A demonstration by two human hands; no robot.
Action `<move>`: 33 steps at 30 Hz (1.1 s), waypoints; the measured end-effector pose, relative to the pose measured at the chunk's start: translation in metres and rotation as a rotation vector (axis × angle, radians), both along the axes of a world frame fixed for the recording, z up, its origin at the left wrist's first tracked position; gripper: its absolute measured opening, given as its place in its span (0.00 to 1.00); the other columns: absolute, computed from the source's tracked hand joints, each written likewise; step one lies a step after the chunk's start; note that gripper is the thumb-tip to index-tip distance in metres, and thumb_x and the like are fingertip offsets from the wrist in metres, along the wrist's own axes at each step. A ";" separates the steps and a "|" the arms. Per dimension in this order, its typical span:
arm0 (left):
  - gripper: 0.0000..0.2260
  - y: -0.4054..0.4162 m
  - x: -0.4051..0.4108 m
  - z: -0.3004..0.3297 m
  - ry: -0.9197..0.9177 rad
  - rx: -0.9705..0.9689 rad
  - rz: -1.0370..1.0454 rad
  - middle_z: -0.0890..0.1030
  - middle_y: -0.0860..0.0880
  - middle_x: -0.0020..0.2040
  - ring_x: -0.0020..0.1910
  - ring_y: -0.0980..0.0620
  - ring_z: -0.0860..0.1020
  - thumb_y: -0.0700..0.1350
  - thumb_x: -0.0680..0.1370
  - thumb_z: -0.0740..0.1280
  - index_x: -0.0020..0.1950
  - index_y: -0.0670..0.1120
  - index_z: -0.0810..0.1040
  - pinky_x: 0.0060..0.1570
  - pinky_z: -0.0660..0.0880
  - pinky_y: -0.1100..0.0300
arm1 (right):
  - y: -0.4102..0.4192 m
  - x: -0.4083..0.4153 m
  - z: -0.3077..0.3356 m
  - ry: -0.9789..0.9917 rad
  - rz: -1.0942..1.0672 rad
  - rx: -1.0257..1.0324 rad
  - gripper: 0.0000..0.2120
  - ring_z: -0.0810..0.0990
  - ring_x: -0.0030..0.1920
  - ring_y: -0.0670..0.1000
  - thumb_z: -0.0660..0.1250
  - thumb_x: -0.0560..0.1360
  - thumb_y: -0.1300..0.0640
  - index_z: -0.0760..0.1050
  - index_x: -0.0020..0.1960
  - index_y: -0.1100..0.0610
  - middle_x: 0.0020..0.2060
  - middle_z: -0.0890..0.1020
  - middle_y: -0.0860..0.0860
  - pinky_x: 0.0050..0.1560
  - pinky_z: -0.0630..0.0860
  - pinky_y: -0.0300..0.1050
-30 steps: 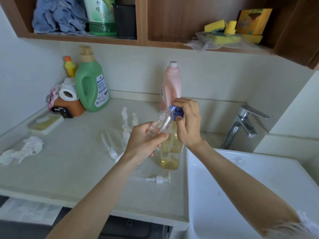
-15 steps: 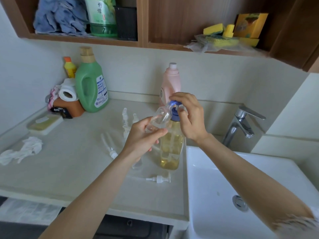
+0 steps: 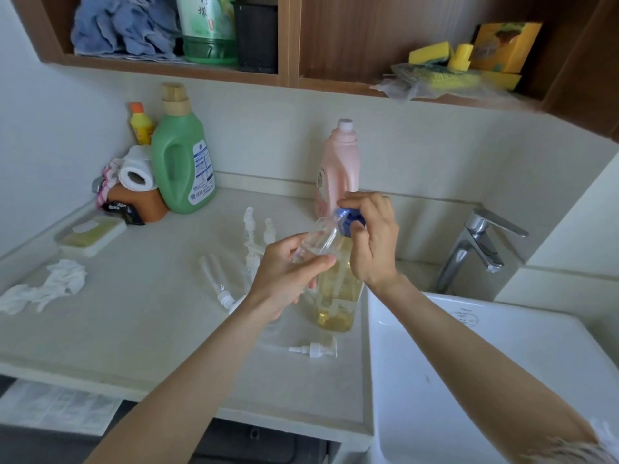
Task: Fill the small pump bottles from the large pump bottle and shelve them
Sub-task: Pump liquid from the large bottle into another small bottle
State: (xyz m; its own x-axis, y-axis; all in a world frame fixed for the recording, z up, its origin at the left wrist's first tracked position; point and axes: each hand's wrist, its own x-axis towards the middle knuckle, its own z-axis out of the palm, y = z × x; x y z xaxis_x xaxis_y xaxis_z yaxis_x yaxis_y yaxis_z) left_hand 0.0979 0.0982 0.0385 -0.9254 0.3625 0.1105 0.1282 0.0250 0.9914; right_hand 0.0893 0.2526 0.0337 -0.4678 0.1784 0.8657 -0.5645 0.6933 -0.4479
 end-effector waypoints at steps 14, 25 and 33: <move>0.09 0.008 -0.003 -0.005 0.054 0.071 0.033 0.76 0.51 0.32 0.25 0.55 0.72 0.39 0.72 0.73 0.50 0.48 0.81 0.23 0.66 0.67 | 0.006 0.005 -0.009 -0.083 0.015 0.123 0.24 0.68 0.65 0.48 0.50 0.81 0.46 0.75 0.60 0.62 0.60 0.75 0.54 0.67 0.65 0.45; 0.07 0.004 -0.003 -0.003 0.016 0.016 0.012 0.73 0.55 0.26 0.24 0.56 0.71 0.40 0.73 0.72 0.50 0.46 0.81 0.21 0.64 0.70 | 0.010 0.012 0.005 -0.171 -0.017 0.232 0.20 0.71 0.61 0.53 0.54 0.76 0.54 0.77 0.59 0.62 0.58 0.76 0.55 0.64 0.64 0.38; 0.07 0.007 -0.003 -0.001 -0.004 0.081 0.015 0.73 0.51 0.27 0.22 0.56 0.69 0.40 0.73 0.72 0.50 0.47 0.80 0.21 0.63 0.70 | 0.013 0.010 0.011 -0.181 0.056 0.096 0.20 0.72 0.65 0.53 0.53 0.79 0.56 0.76 0.62 0.65 0.61 0.76 0.54 0.67 0.65 0.39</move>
